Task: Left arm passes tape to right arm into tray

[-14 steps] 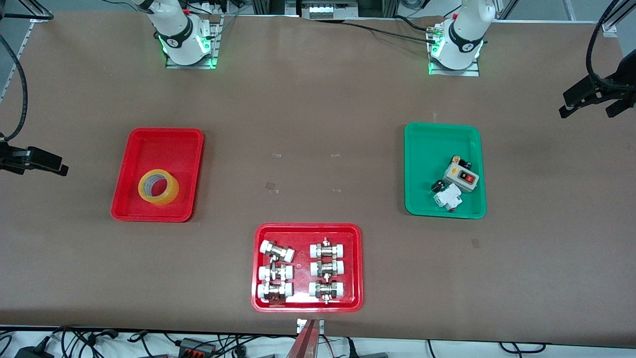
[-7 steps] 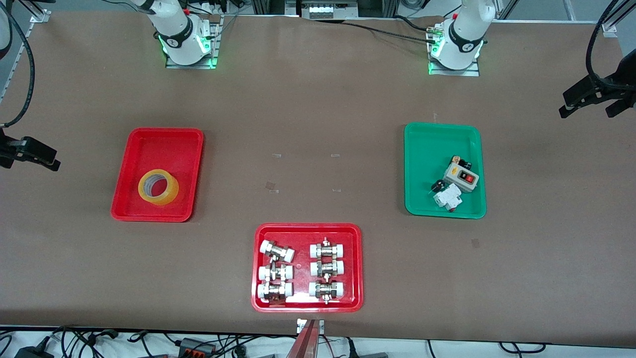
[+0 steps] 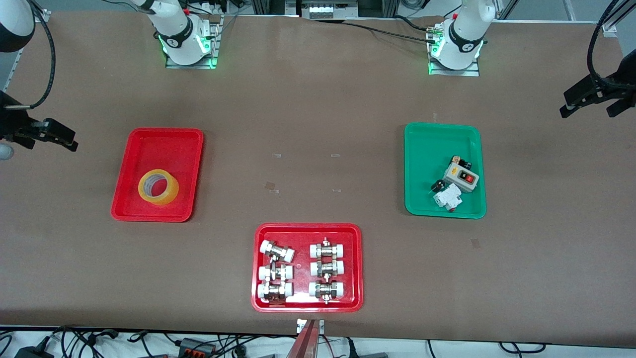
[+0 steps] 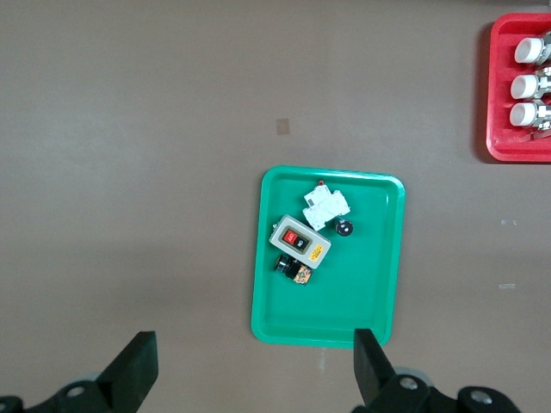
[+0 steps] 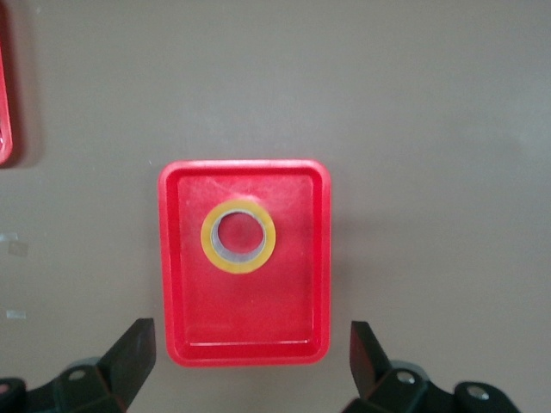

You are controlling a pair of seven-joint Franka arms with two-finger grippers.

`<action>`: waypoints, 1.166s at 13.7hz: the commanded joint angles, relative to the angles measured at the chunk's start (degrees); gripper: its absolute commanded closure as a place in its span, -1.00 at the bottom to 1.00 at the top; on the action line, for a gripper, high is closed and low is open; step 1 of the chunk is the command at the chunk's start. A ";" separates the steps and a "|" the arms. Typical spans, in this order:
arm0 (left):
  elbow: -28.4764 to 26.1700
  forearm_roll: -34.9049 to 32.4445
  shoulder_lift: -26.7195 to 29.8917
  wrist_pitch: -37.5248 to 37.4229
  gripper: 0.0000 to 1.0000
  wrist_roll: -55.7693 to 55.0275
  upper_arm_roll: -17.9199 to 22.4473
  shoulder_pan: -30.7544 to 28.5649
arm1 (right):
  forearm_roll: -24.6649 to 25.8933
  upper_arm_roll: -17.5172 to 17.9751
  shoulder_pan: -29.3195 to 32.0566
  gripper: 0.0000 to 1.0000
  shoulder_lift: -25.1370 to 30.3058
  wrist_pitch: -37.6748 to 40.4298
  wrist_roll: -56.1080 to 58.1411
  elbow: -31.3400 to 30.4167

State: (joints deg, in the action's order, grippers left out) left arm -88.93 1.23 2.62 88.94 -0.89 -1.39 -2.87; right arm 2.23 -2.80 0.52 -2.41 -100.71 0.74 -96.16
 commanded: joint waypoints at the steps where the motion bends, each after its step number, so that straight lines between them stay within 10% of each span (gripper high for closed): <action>1: 1.39 0.17 -0.24 -0.87 -1.00 0.63 -0.02 -0.12 | 0.14 -0.72 -0.70 -1.00 2.58 -1.43 0.23 -3.68; 16: 1.56 0.17 -0.15 -0.96 -1.00 0.80 -0.11 -0.12 | -0.92 1.91 2.63 -1.00 2.32 0.07 0.58 -2.36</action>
State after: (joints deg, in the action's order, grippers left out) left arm -88.63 1.23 2.62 88.94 -0.87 -1.42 -2.87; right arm 2.09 -2.64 0.99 -1.24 -100.92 0.76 -97.82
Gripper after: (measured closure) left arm 0.000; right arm 0.000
